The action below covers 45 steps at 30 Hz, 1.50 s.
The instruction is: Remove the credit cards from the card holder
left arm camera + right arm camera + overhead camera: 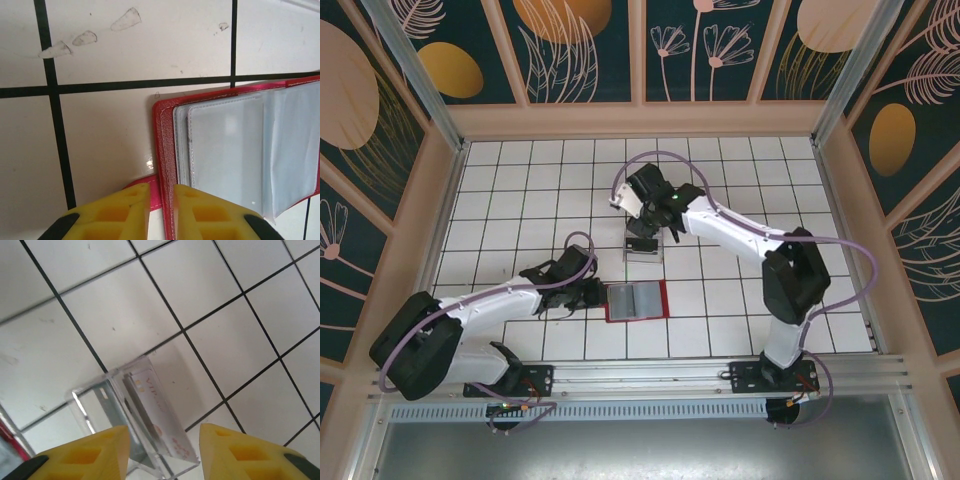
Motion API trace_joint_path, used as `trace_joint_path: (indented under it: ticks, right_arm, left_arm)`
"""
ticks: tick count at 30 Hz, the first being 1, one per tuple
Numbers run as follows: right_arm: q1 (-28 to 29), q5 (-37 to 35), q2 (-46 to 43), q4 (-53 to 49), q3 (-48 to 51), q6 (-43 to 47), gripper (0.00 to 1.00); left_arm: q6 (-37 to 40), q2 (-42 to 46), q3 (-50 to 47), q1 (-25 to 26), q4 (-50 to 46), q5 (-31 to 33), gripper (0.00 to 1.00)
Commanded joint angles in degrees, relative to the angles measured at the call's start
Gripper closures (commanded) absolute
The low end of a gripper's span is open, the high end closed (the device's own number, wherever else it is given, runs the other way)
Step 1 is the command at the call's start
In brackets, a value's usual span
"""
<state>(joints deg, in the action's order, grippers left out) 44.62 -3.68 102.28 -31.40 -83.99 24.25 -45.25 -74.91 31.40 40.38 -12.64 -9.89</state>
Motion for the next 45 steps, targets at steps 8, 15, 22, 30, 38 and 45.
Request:
trace_joint_path:
  ticks: [8,15,22,30,38,45]
  right_arm:
    - [3.73,4.81,-1.32,-3.46,2.48,-46.28,0.72]
    - [9.74,5.83,-0.38,-5.39,4.9,-55.86,0.69]
    - [14.13,3.68,3.94,-9.14,3.53,-62.18,0.64]
    - [17.84,3.29,9.53,-11.47,1.31,-65.29,0.59]
    - [19.35,3.07,13.69,-13.3,-1.13,-66.25,0.52]
    - [19.67,3.07,15.58,-14.53,-1.3,-66.24,0.52]
  left_arm:
    - [1.24,0.69,1.28,-6.79,2.42,1.19,0.77]
    - [3.19,1.27,1.45,-11.65,3.98,0.59,0.76]
    - [3.58,1.31,0.93,-13.67,5.9,0.32,0.76]
    - [4.33,1.45,-0.11,-14.46,6.31,0.08,0.75]
    - [4.88,1.8,-0.38,-14.63,6.38,-0.39,0.75]
    - [5.26,1.97,-0.37,-14.7,6.41,-0.82,0.75]
